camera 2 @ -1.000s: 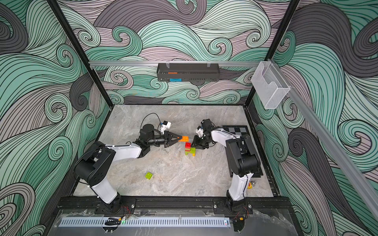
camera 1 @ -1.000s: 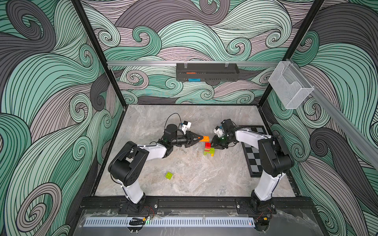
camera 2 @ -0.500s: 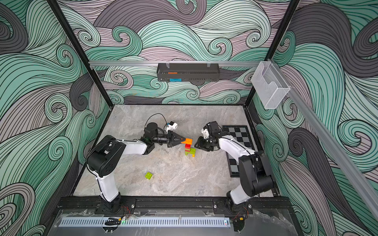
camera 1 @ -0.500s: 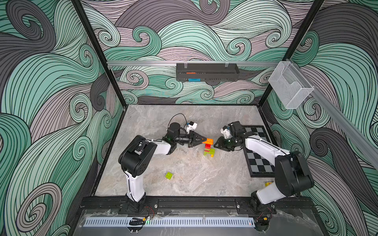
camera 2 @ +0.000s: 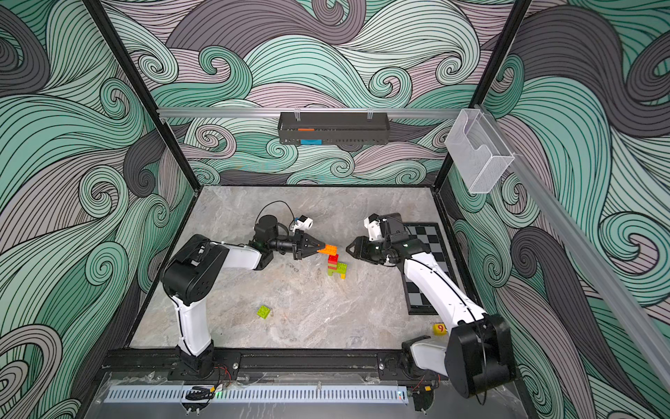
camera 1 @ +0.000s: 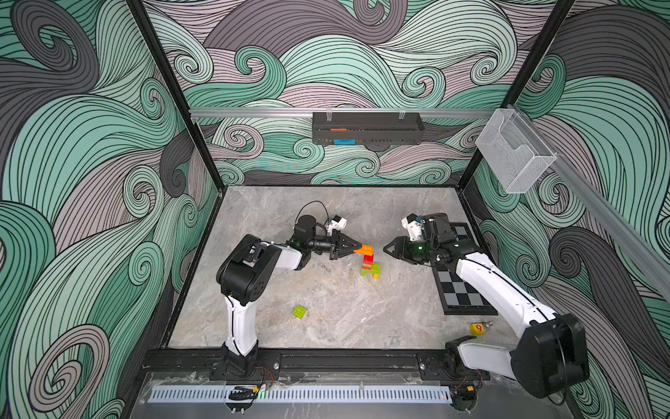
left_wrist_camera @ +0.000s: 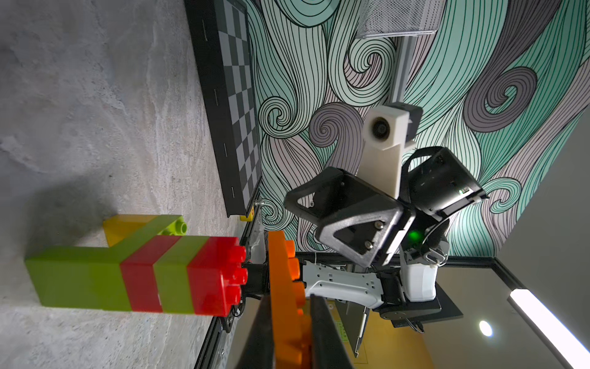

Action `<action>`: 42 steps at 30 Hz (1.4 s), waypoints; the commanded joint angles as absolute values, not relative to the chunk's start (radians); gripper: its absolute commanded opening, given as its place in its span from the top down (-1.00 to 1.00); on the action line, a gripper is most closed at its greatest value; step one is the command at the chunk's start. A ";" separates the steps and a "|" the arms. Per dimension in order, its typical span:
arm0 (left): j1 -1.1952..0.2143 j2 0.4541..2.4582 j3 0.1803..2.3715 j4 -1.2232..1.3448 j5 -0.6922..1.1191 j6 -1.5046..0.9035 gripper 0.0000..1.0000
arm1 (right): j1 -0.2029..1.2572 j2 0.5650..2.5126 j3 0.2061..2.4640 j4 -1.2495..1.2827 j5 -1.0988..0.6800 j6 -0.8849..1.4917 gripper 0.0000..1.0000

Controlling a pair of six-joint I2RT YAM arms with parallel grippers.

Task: Assemble a giraffe with lego
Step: Assemble the lego brick with the lego brick.

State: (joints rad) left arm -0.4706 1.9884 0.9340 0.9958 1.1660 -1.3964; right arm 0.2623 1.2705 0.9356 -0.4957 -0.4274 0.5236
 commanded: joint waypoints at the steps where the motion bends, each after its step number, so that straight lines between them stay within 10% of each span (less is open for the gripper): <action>1: -0.460 2.034 0.967 1.120 1.177 -1.479 1.00 | 0.266 1.279 0.924 -0.448 -0.505 0.563 0.02; 42: -0.491 2.001 0.947 0.671 1.211 -1.167 1.00 | 0.375 1.464 0.966 -0.400 -0.455 0.602 0.06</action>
